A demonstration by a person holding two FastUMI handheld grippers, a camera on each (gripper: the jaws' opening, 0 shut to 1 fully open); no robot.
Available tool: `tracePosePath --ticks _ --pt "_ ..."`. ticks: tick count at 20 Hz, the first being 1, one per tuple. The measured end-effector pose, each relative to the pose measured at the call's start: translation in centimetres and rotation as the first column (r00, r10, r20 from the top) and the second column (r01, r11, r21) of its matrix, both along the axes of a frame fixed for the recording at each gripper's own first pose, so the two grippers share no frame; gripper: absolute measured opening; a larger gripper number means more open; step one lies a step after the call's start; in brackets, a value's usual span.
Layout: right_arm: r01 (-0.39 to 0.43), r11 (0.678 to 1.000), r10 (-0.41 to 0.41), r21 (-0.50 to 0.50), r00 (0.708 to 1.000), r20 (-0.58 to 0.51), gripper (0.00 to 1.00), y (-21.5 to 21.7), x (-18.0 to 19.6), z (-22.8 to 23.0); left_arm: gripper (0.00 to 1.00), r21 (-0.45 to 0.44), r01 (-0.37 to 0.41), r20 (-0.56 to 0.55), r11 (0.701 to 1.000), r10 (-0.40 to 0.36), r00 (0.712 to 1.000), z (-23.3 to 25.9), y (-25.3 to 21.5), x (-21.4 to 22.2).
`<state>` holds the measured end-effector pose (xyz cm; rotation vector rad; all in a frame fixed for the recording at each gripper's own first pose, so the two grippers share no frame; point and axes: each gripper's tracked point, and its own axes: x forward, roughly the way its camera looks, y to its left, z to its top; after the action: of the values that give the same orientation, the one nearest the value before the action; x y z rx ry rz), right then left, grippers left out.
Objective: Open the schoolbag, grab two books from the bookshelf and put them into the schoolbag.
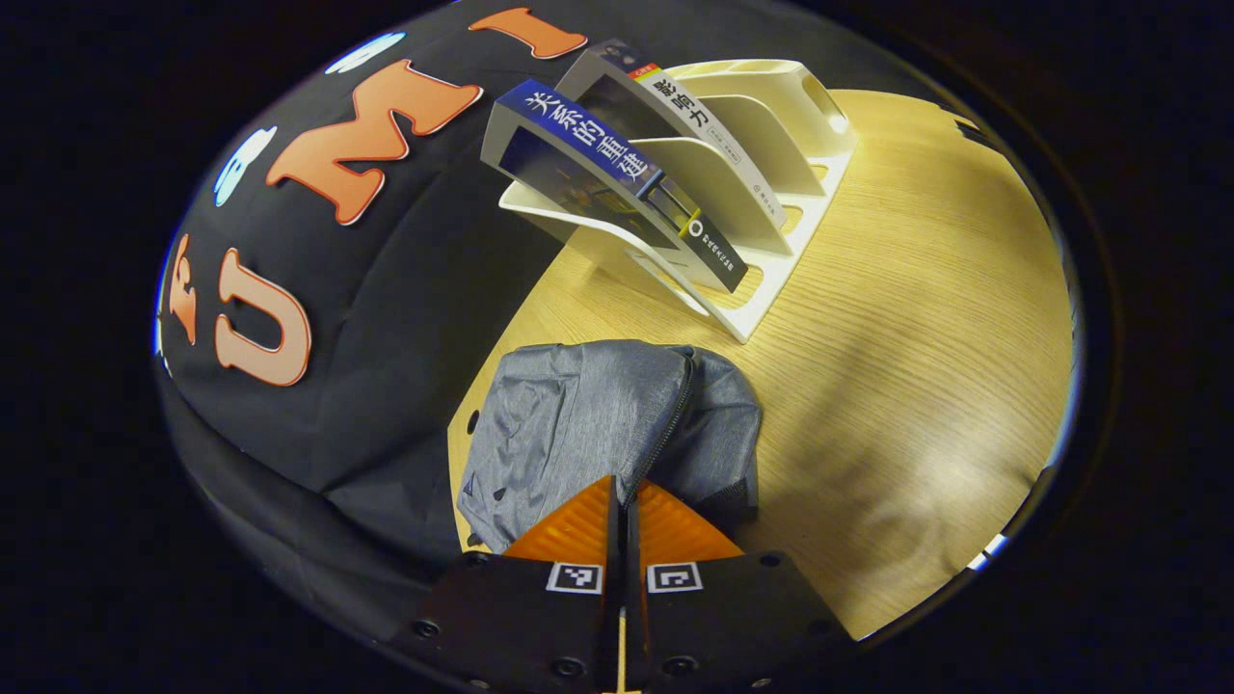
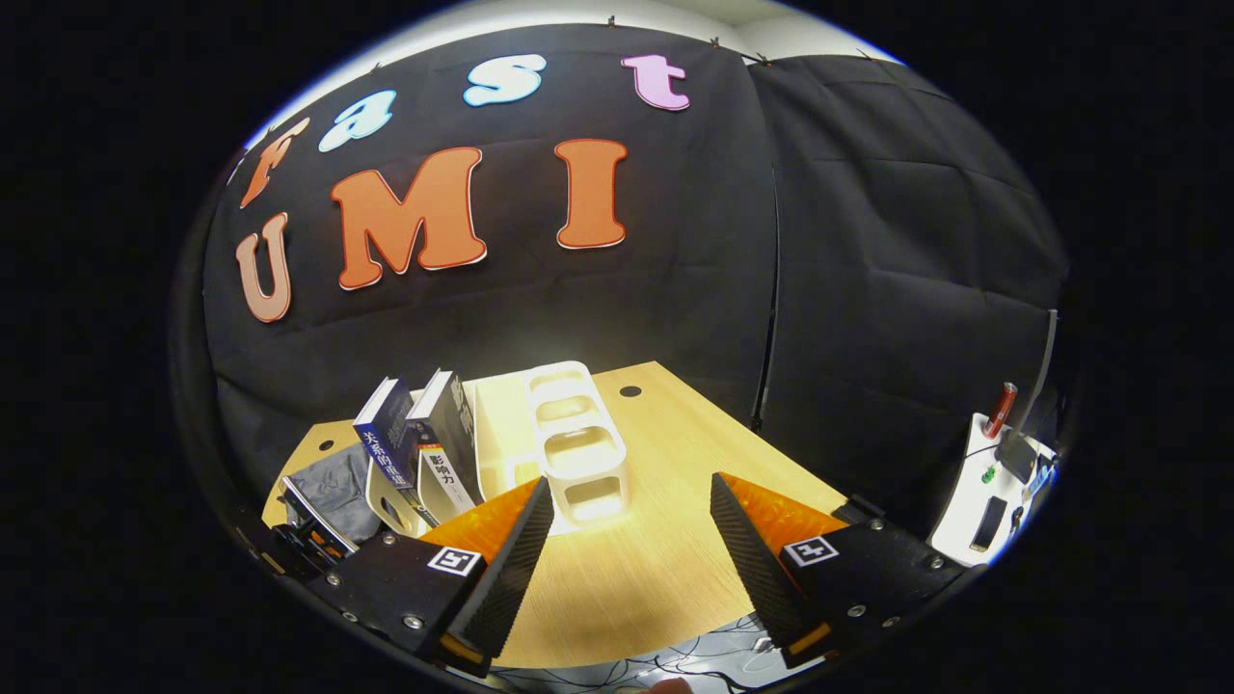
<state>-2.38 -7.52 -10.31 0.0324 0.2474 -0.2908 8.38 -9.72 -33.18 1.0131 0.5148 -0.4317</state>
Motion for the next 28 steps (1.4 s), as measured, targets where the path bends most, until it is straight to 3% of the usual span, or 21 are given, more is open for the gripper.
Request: tracePosePath --ticks 3,6,9,15,25,28 --pt "-0.043 0.999 0.043 -0.002 0.999 -0.021 0.98 1.4 0.2 -0.1 0.03 -0.036 -0.004 -0.069 0.999 0.002 0.998 0.3 -0.2 0.1" --pt "-0.035 0.999 0.035 -0.006 0.999 0.002 0.98 1.9 0.1 1.0 0.01 -0.050 -0.008 -0.148 0.999 0.001 0.989 1.8 0.0 0.7" --pt "-0.022 0.997 0.022 0.072 1.000 0.005 0.98 2.8 0.2 1.2 0.01 -0.051 0.028 -0.209 0.998 -0.038 0.977 3.8 0.3 1.2" --pt "0.001 0.995 -0.002 0.103 1.000 0.011 0.98 4.9 -0.3 2.2 0.00 -0.155 0.025 -0.287 0.988 -0.069 0.955 9.9 1.7 3.7" --pt "-0.008 0.986 0.008 0.166 1.000 -0.002 0.98 10.0 -1.1 3.8 0.01 -0.274 0.102 -0.237 0.956 -0.170 0.956 18.6 3.1 11.5" --pt "-0.066 0.981 0.076 0.182 0.996 -0.047 0.98 13.1 -0.6 4.0 0.00 -0.308 0.124 -0.249 0.943 -0.206 0.946 19.2 3.2 12.2"
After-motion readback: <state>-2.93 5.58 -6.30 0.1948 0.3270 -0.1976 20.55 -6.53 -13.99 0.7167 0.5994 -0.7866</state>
